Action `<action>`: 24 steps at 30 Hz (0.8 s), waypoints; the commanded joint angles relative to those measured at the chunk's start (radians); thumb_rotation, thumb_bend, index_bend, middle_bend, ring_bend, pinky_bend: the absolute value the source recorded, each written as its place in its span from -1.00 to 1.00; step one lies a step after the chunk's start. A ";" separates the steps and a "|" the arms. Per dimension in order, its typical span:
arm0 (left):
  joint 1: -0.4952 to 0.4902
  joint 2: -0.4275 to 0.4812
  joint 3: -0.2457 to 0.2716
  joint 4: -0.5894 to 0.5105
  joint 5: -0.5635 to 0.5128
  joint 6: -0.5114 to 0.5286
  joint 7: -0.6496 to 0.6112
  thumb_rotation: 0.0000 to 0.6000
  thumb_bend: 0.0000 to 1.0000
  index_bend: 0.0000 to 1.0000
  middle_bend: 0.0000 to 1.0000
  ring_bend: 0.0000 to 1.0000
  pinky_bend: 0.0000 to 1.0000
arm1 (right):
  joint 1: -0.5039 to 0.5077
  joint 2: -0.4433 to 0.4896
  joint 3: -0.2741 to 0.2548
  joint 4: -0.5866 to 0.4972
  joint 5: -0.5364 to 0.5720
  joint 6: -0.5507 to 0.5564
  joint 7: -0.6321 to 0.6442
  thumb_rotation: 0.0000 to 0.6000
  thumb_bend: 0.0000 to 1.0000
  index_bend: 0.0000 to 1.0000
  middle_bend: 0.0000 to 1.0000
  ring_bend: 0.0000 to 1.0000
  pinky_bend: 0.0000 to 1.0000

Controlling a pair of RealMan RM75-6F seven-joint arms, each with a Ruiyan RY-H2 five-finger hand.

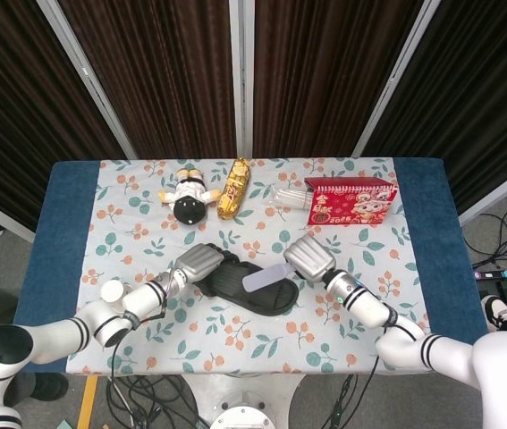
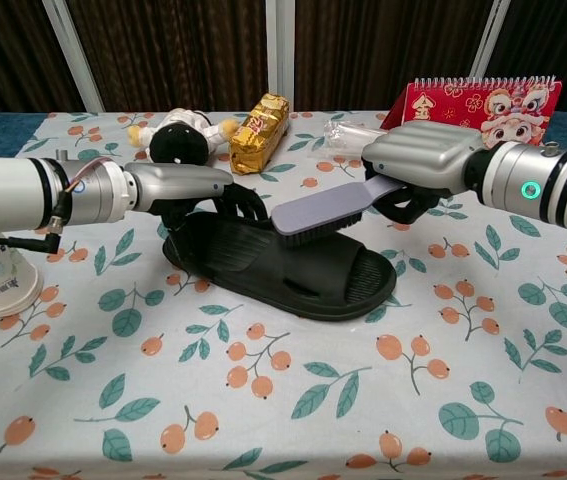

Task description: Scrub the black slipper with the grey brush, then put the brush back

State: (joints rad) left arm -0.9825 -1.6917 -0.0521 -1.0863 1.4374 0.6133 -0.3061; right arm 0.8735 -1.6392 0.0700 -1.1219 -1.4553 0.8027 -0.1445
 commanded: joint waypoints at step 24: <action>-0.005 0.000 -0.007 -0.008 -0.018 -0.011 0.025 1.00 -0.58 -0.26 -0.09 -0.41 -0.54 | 0.006 0.005 0.013 -0.008 0.026 -0.018 -0.028 1.00 0.24 1.00 1.00 1.00 1.00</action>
State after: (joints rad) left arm -0.9872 -1.6919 -0.0592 -1.0944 1.4200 0.6029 -0.2810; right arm 0.8593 -1.6049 0.0659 -1.1631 -1.4490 0.8086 -0.1645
